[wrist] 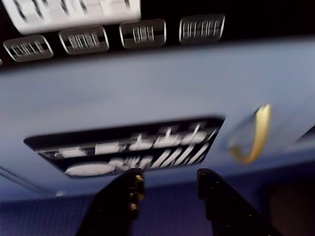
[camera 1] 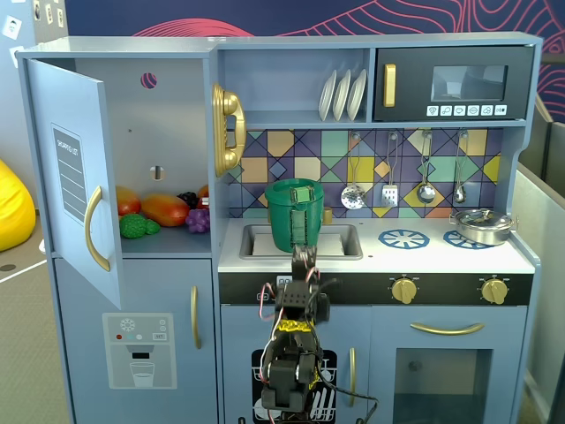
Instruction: Pick up the lid from the counter and put it on the green recipient
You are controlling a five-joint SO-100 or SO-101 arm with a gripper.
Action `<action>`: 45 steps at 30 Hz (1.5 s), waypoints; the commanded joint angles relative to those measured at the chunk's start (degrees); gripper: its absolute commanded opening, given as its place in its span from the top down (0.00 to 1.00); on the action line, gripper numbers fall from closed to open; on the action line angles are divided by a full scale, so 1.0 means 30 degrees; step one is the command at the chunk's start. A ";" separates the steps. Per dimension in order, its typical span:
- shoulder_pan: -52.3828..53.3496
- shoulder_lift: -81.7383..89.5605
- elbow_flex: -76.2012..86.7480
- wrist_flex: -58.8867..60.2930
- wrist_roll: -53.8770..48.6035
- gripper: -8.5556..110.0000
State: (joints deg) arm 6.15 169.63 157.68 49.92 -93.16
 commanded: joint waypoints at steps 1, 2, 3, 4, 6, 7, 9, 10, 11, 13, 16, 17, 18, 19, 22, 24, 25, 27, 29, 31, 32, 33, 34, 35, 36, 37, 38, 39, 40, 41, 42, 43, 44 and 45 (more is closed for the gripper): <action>-0.0879 0.0732 0.2578 -0.1318 0.2549 0.93; -0.1055 0.0908 0.3047 -0.1230 0.3398 0.93; -0.1143 0.1230 0.3457 -0.1055 0.4160 0.93; -0.1143 0.1699 0.3838 -0.0527 0.4717 0.92; -0.1084 0.2695 0.4336 0.1289 0.5215 0.90; -0.1143 0.3018 0.4424 0.2754 0.3896 0.90; -0.1143 0.3252 0.4629 0.4600 0.0908 0.89; -0.1201 0.3369 0.4658 0.4805 0.1611 0.89; -0.1318 0.3398 0.4658 0.4951 0.2490 0.89; -0.1436 0.3633 0.4658 0.5713 0.3340 0.89; -0.1582 0.4014 0.4658 0.7354 0.3545 0.89; -0.1582 0.4160 0.4658 0.7939 0.3398 0.89; -0.1611 0.4160 0.4658 0.8408 0.3252 0.89; -0.1611 0.4160 0.4658 0.8877 0.2900 0.89; -0.1611 0.4160 0.4658 0.9756 0.2432 0.89; -0.1494 0.4160 0.4658 1.0518 0.0967 0.89; -0.1494 0.4160 0.4658 1.0898 0.0498 0.89; -0.1611 0.4160 0.4658 1.2100 -0.0879 0.89; -0.1611 0.4160 0.4658 1.2480 0.0645 0.88; -0.1143 0.4160 0.4658 1.2627 0.1934 0.87; -0.1055 0.4160 0.4658 1.2627 0.2139 0.87; -0.1055 0.4160 0.4658 1.2627 0.2197 0.87; -0.1113 0.4160 0.4658 1.2627 0.2197 0.87; -0.1113 0.4160 0.4658 1.2627 0.2197 0.87; -0.1113 0.4160 0.4658 1.2627 0.2197 0.87; -0.1084 0.4160 0.4658 1.2627 0.2197 0.87; -0.1084 0.4160 0.4658 1.2627 0.2197 0.87; -0.1084 0.4160 0.4658 1.2627 0.2197 0.87; -0.1084 0.4160 0.4658 1.2627 0.2197 0.87; -0.1084 0.4160 0.4658 1.2627 0.2197 0.87; -0.1084 0.4160 0.4658 1.2627 0.2197 0.87; -0.1084 0.4160 0.4658 1.2627 0.2197 0.86; -0.1084 0.4160 0.4658 1.2627 0.2197 0.86; -0.1084 0.4160 0.4658 1.2627 0.2197 0.86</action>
State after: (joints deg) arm 1.93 182.46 170.68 78.05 -89.12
